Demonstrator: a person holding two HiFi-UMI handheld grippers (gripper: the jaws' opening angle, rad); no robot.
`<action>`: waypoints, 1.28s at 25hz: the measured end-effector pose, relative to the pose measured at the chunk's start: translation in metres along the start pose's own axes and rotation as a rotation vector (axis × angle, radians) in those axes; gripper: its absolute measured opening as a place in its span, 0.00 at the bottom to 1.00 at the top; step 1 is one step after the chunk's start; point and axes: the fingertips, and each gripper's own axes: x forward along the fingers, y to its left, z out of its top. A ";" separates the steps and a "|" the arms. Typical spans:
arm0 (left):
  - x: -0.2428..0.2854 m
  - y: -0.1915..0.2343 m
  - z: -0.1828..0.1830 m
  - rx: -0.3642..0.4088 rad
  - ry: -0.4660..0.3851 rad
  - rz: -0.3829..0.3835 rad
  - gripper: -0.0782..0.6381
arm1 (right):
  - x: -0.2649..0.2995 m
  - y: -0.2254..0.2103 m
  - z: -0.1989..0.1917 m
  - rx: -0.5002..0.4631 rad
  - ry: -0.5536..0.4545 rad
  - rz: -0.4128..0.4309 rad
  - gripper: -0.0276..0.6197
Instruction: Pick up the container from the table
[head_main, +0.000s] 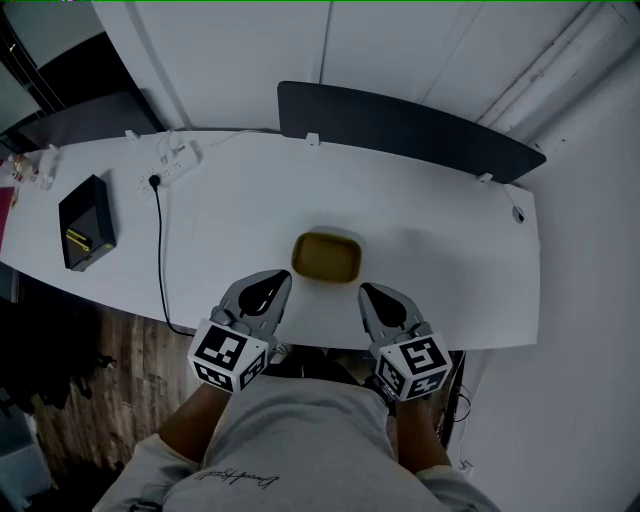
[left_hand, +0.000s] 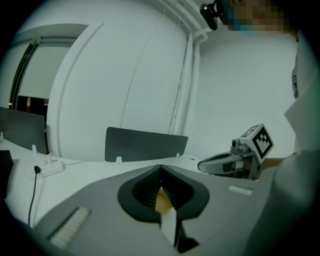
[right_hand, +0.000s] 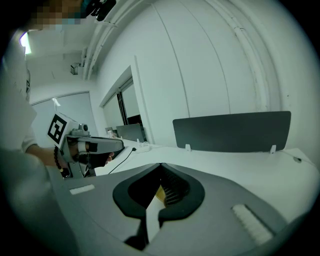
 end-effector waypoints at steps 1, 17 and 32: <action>0.001 0.001 -0.001 0.000 0.004 0.003 0.11 | 0.001 -0.001 -0.001 0.001 0.004 0.001 0.07; 0.032 0.029 -0.033 -0.017 0.079 0.026 0.11 | 0.027 -0.035 -0.024 0.005 0.071 -0.016 0.07; 0.059 0.051 -0.064 -0.035 0.135 0.033 0.11 | 0.052 -0.055 -0.050 0.021 0.121 -0.032 0.07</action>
